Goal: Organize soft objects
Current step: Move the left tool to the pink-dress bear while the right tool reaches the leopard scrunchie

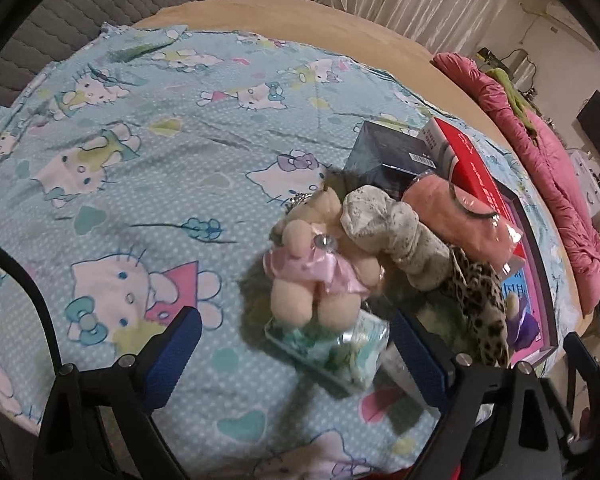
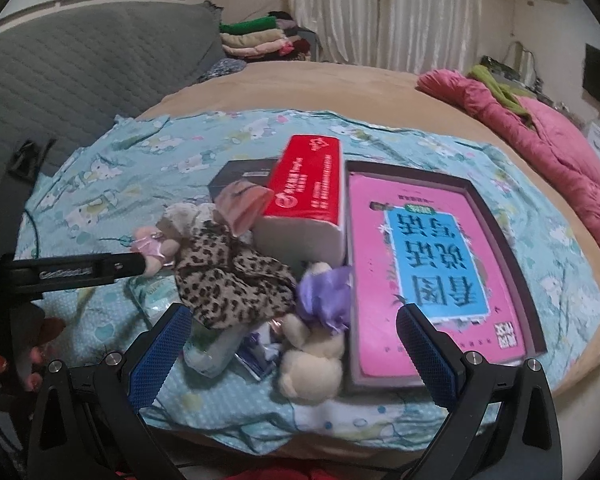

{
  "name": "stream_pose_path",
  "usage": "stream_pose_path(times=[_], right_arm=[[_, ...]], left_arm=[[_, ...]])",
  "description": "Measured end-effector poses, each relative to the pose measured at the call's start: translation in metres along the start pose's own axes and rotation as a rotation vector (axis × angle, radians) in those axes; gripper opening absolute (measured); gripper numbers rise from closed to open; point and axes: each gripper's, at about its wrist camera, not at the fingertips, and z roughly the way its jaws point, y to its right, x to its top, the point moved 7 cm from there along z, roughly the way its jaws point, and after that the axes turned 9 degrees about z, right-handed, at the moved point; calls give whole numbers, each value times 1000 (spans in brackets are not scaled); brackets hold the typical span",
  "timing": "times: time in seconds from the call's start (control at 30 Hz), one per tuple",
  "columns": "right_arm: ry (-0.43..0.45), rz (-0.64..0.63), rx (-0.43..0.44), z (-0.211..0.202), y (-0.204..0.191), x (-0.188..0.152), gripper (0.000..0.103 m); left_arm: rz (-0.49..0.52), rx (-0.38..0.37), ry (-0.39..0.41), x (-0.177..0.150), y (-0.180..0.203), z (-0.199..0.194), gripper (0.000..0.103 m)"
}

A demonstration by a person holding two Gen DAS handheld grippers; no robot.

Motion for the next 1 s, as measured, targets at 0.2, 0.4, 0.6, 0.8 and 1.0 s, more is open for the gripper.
stream_pose_path(times=[0.2, 0.4, 0.6, 0.8, 1.0], right_arm=[[-4, -94, 6, 21, -24, 3, 103], [-17, -166, -28, 51, -43, 10, 101], [-30, -195, -92, 74, -41, 14, 81], [-46, -216, -71, 81, -37, 12, 37], [-41, -191, 7, 72, -35, 8, 22]], left_arm=[[8, -34, 4, 8, -2, 11, 91], [18, -60, 2, 11, -3, 19, 89], [23, -93, -1, 12, -2, 25, 82], [5, -155, -5, 16, -3, 32, 70], [1, -224, 3, 22, 0, 38, 44]])
